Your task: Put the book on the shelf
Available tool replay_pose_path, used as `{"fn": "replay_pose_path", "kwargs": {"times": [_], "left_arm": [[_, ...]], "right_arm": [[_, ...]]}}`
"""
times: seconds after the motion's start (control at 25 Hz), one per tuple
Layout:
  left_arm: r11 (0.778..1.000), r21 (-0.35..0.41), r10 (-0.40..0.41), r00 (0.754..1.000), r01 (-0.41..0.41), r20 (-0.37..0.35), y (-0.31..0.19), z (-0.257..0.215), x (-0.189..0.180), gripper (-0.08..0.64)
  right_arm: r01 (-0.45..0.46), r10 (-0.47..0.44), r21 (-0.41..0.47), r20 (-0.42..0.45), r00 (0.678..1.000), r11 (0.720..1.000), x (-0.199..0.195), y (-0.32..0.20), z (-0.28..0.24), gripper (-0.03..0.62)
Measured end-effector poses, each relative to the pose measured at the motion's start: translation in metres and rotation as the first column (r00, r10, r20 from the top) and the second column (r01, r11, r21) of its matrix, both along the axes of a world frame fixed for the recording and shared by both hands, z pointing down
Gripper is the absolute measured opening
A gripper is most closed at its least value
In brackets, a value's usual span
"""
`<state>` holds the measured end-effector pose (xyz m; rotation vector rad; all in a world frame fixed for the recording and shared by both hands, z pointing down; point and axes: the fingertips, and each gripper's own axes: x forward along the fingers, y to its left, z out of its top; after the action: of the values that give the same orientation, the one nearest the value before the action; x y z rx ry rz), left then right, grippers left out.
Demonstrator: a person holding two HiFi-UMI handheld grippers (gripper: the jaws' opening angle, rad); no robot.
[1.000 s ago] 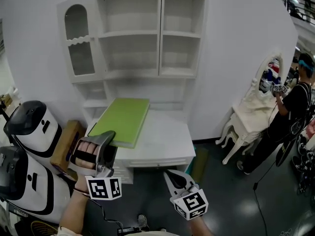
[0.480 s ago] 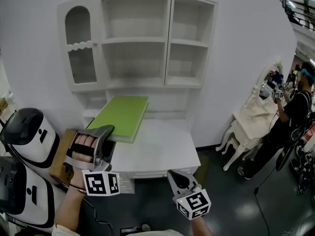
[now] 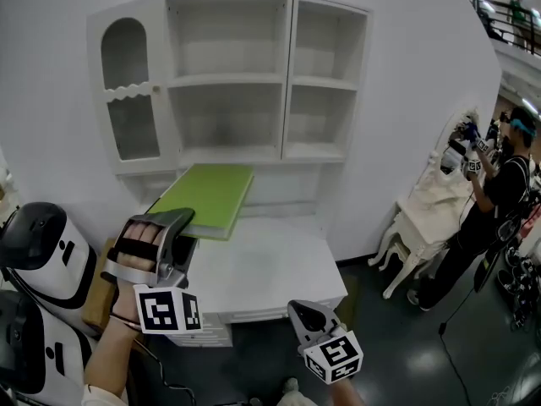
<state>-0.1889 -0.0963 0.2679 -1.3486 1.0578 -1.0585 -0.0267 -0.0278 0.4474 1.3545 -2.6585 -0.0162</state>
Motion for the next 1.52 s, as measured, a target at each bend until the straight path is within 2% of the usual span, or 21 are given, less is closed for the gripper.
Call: {"fn": "replay_pose_path", "kwargs": {"times": [0.24, 0.48, 0.68, 0.88, 1.04, 1.52], "left_arm": [[0.999, 0.024, -0.025, 0.999, 0.024, 0.03, -0.03, -0.018, 0.002, 0.15], [0.999, 0.0, -0.035, 0.999, 0.035, 0.025, -0.056, -0.035, 0.018, 0.15], [0.997, 0.041, -0.063, 0.997, 0.061, 0.035, -0.084, -0.068, 0.03, 0.15], [0.996, 0.041, -0.079, 0.997, 0.078, 0.022, -0.107, -0.1, 0.041, 0.15], [0.99, 0.081, -0.116, 0.993, 0.114, 0.026, -0.125, -0.127, 0.051, 0.15], [0.971, 0.147, -0.192, 0.981, 0.188, 0.013, -0.17, -0.186, 0.065, 0.15]], "right_arm": [[0.026, -0.026, -0.021, 0.01, 1.0, 0.999, 0.0, -0.035, 0.01, 0.012], [0.081, -0.081, -0.02, 0.018, 0.997, 0.996, 0.0, -0.08, 0.008, 0.012], [0.113, -0.112, -0.007, 0.021, 0.993, 0.994, 0.01, -0.12, 0.001, 0.012], [0.149, -0.149, 0.0, 0.022, 0.989, 0.989, 0.025, -0.151, -0.003, 0.012], [0.171, -0.171, -0.005, 0.028, 0.985, 0.985, 0.04, -0.175, -0.003, 0.012], [0.231, -0.23, -0.024, 0.036, 0.972, 0.973, 0.061, -0.222, 0.004, 0.012]]}}
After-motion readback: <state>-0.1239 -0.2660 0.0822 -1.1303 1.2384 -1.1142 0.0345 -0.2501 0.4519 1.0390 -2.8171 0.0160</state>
